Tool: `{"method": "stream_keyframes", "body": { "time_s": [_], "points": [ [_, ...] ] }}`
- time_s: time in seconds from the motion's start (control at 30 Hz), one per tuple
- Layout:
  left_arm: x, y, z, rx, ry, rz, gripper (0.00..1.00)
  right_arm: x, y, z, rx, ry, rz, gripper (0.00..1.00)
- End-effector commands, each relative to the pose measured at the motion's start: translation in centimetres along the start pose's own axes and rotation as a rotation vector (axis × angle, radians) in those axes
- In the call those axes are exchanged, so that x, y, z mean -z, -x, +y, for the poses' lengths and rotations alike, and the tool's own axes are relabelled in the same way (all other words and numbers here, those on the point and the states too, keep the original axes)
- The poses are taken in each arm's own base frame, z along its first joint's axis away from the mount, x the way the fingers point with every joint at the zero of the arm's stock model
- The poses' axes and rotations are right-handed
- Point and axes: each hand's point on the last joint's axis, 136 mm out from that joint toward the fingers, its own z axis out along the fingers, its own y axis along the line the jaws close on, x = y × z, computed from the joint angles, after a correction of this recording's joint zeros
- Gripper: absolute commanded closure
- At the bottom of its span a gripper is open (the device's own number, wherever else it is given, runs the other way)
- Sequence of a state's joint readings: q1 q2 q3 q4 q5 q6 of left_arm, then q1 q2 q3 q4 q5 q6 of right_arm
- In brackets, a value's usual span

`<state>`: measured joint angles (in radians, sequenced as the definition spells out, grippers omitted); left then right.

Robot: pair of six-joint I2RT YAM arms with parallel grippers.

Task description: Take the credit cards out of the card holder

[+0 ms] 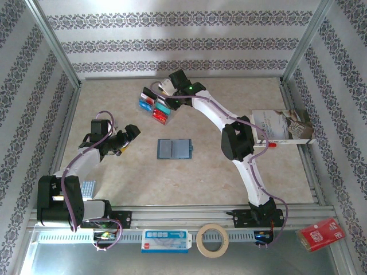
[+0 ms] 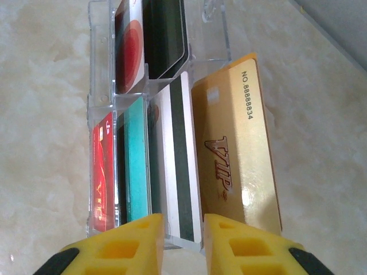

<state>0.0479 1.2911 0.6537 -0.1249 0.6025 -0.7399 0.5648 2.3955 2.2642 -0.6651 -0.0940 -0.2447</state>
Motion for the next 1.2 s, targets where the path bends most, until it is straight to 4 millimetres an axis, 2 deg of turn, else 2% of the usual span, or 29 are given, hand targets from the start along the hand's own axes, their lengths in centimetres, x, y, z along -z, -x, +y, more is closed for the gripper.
{"method": "stream_keyframes", "body": {
  "time_s": [0.0, 0.13, 0.23, 0.33, 0.4, 0.6, 0.8, 0.93, 1.17],
  "points": [
    [0.7, -0.2, -0.2, -0.008, -0.005, 0.014, 0.0, 4.6, 2.9, -0.5, -0.081, -0.003, -0.08, 0.72],
    [1.2, -0.1, -0.6, -0.023, -0.005, 0.005, 0.0, 7.5, 2.9, 0.3, -0.181, 0.025, -0.099, 0.65],
    [1.6, 0.1, -0.8, -0.03, 0.0, -0.007, 0.0, 9.3, 1.9, 1.3, -0.265, 0.039, -0.095, 0.6],
    [1.9, 0.5, -0.7, -0.031, 0.016, -0.037, 0.0, 10.6, 0.3, 3.0, -0.36, 0.061, -0.081, 0.54],
    [2.2, 0.9, -0.4, -0.022, 0.036, -0.067, 0.0, 10.9, -1.4, 4.9, -0.408, 0.097, -0.04, 0.47],
    [2.6, 1.5, -1.5, 0.005, -0.008, -0.121, 0.0, 8.6, -7.6, 11.5, -0.525, 0.161, 0.186, 0.43],
    [2.5, 1.5, -1.3, 0.005, -0.001, -0.117, 0.0, 5.9, -11.2, 16.2, -0.539, 0.134, 0.311, 0.38],
    [2.4, 1.3, -1.1, 0.013, -0.001, -0.113, 0.0, 4.5, -13.1, 16.9, -0.532, 0.059, 0.361, 0.36],
    [2.1, 1.1, -1.4, 0.011, -0.018, -0.095, 0.0, 3.0, -14.2, 17.1, -0.489, 0.013, 0.401, 0.34]
  ]
}}
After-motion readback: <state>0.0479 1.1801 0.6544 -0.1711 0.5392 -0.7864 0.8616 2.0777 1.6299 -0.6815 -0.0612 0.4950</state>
